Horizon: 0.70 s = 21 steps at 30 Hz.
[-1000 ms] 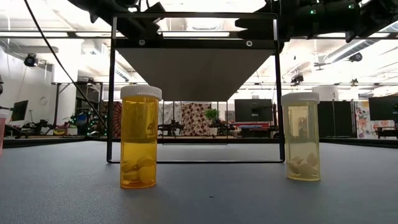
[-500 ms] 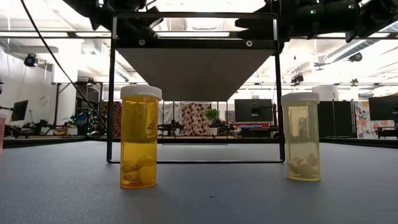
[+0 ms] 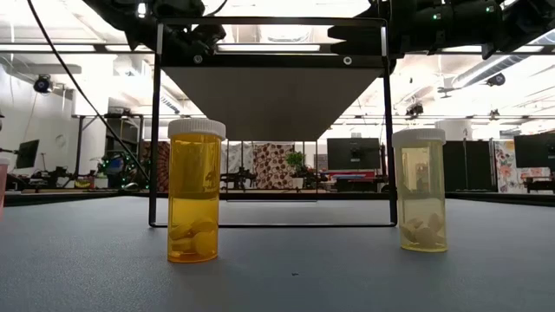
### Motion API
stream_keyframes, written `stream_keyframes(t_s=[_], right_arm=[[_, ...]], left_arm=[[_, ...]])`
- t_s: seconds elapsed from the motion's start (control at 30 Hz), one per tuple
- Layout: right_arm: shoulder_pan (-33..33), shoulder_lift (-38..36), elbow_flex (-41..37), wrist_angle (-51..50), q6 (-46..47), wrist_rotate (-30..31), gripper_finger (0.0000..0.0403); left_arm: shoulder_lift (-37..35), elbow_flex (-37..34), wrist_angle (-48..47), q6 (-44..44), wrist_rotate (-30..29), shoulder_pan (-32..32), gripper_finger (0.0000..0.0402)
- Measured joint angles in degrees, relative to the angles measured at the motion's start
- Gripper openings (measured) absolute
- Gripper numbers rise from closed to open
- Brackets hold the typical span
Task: Pick and place medicine bottles onto shelf by color
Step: Put the yellow pill bottle on the shelf
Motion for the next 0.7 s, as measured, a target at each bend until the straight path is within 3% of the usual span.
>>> stream_keyframes(t_s=[0.7], right_arm=[[0.01, 0.02, 0.00, -0.07, -0.28, 0.00, 0.0210]], left_arm=[[0.51, -1.93, 1.85, -4.59, -0.17, 0.00, 0.0121]])
